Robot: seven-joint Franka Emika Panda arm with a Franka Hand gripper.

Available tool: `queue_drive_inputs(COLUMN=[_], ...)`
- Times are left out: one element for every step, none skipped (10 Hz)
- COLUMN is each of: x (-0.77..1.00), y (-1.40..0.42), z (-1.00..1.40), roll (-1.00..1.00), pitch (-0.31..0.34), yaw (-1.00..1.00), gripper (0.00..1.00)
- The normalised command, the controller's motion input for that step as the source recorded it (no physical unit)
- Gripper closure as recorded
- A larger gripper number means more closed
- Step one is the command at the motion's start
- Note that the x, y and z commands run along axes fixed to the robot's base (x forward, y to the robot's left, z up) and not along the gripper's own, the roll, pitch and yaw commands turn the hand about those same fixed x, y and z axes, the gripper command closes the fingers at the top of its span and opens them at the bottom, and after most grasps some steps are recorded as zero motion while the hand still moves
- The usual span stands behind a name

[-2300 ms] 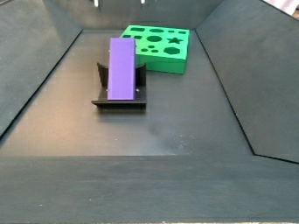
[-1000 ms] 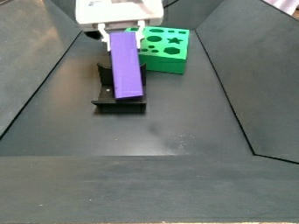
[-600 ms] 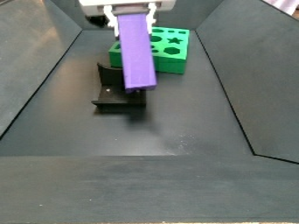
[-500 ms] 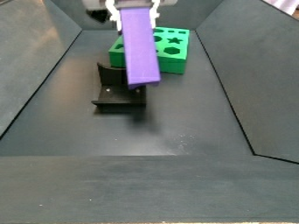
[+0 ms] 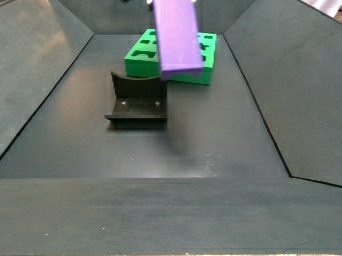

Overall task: Pick up the arch object. Move up. Place the arch object on the fixture. Regrasp the arch object. Rotate the arch object. Move to above the board. Insert the arch object.
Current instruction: Rotate the arch object.

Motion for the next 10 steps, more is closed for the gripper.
queue_drive_inputs(x=[-1.00, -1.00, -1.00, -1.00, -0.94, -0.76, -0.69, -0.55, -0.44, -0.30], y=[0.11, 0.09, 0.09, 0.08, 0.07, 0.05, 0.04, 0.03, 0.03, 0.03], z=[0.29, 0.24, 0.21, 0.16, 0.13, 0.08, 0.07, 0.05, 0.05, 0.05], roll=[-0.14, -0.14, -0.14, -0.15, -0.15, -0.16, -0.16, -0.16, -0.16, -0.16], pitch=[-0.065, -0.048, -0.037, -0.032, -0.032, -0.031, -0.033, -0.036, -0.041, -0.044], yaw=[-0.12, -0.11, -0.10, -0.09, -0.09, -0.08, -0.07, -0.07, -0.06, -0.06], gripper=[1.00, 1.00, 1.00, 1.00, 1.00, 1.00, 1.00, 1.00, 1.00, 1.00])
